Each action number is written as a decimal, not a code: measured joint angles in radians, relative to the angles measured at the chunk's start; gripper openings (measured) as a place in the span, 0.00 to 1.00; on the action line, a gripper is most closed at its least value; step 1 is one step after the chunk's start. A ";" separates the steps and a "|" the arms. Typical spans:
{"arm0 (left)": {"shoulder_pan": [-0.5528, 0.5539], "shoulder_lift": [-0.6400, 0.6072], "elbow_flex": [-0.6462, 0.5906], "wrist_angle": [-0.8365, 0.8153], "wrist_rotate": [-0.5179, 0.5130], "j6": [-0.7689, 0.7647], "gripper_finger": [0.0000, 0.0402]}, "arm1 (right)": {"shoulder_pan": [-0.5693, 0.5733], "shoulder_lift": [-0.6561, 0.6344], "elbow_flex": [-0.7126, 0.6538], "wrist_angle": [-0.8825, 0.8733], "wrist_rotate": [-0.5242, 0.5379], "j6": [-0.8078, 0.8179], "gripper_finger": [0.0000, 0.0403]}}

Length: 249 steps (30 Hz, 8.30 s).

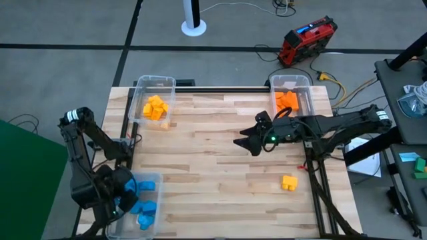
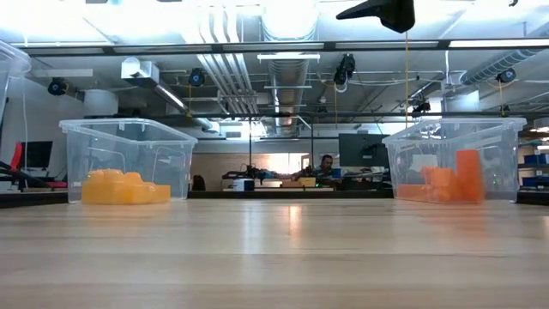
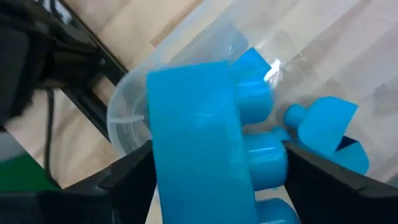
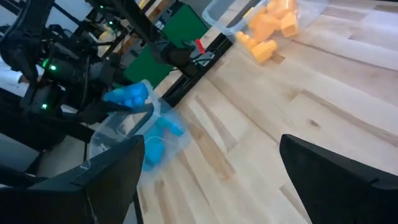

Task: Sort blocks
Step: Put the blue game piece into the bottom left transparent bin, then put the yellow game piece into the top left transparent bin, then return to Home Position

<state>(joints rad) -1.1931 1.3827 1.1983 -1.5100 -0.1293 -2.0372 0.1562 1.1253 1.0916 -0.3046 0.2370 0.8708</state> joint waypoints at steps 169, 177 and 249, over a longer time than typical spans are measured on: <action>0.325 -0.060 0.733 -0.061 -1.142 0.877 0.58 | -0.460 1.160 1.047 0.437 -0.612 -0.621 0.62; 0.326 -0.060 0.787 -0.061 -1.161 0.918 0.58 | -0.473 1.353 1.247 0.483 -0.607 -0.573 0.62; 0.332 -0.025 0.769 -0.050 -1.240 1.026 0.58 | -0.386 0.896 1.262 -0.305 -0.481 -0.830 0.75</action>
<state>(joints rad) -0.8616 1.3573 1.9675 -1.5600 -1.3694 -1.0117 -0.2298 2.0217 2.3539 -0.6092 -0.2440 0.0408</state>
